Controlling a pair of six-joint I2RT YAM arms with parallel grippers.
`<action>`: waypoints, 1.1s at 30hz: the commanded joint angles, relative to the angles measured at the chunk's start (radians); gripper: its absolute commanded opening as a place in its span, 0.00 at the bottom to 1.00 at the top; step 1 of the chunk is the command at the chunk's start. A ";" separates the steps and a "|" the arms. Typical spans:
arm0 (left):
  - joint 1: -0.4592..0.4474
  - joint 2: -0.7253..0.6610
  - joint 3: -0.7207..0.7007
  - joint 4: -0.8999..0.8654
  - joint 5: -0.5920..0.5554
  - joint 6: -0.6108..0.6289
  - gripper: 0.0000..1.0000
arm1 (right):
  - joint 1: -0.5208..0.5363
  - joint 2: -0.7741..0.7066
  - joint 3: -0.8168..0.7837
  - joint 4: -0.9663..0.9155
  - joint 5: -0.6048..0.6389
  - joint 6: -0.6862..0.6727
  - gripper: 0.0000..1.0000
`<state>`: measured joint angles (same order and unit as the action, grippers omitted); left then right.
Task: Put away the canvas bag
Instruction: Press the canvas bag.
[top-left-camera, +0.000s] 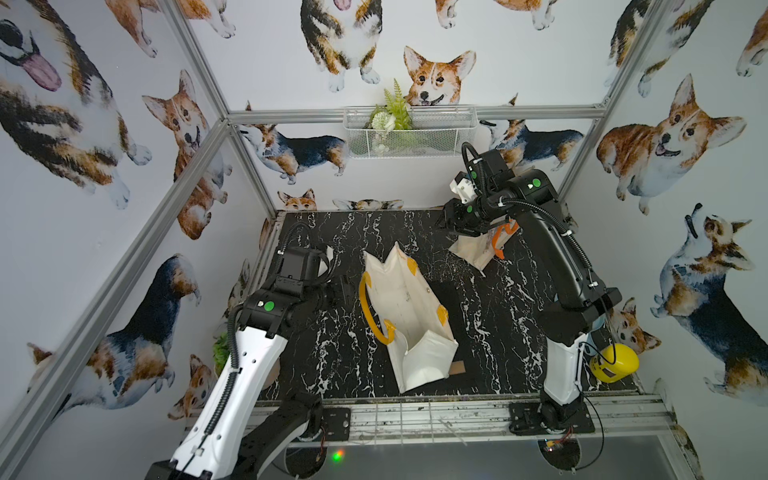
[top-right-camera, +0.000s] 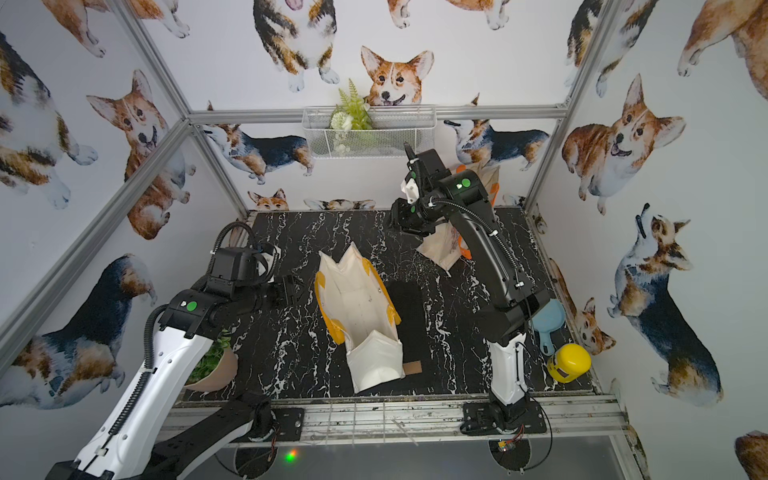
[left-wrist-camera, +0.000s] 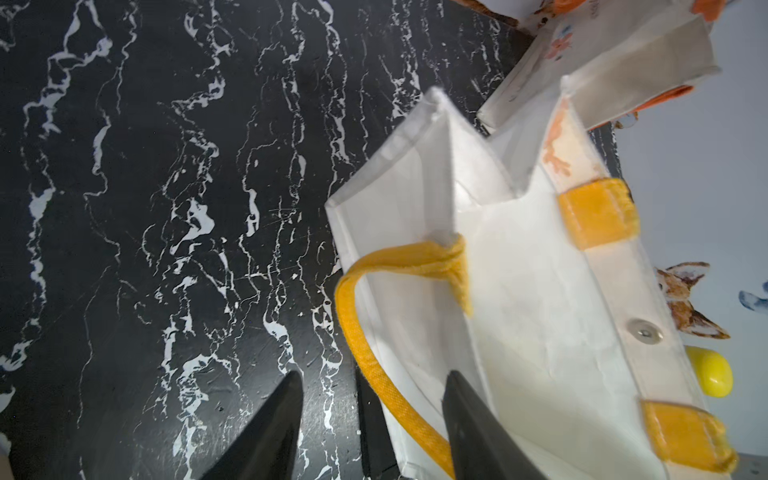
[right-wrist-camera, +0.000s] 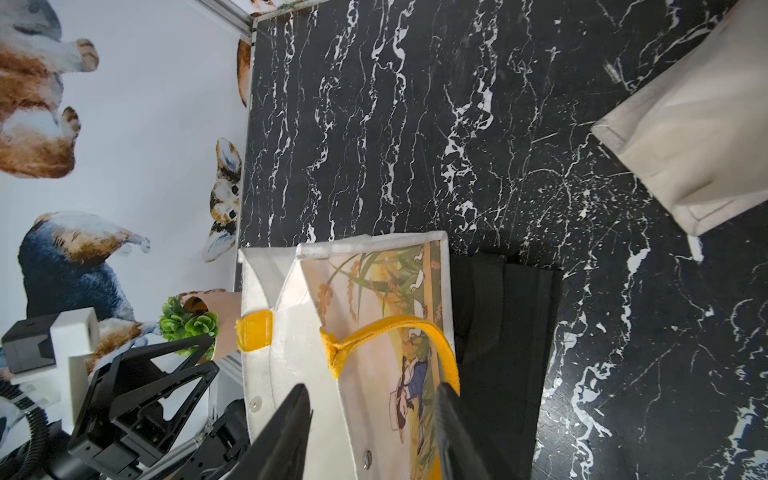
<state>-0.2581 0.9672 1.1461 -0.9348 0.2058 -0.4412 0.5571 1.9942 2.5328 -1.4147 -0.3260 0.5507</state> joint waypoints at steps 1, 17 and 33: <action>0.105 -0.024 -0.064 0.080 0.132 -0.025 0.56 | -0.020 0.055 0.035 -0.010 -0.078 0.031 0.52; 0.057 0.132 -0.151 0.332 0.265 -0.108 0.47 | 0.093 0.121 -0.002 0.032 -0.168 0.034 0.53; -0.140 0.139 -0.178 0.407 0.187 -0.178 0.46 | 0.237 0.122 -0.097 0.099 -0.089 0.058 0.55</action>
<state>-0.3943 1.1210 0.9813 -0.5674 0.4034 -0.5964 0.7856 2.0998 2.4100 -1.3357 -0.4248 0.6018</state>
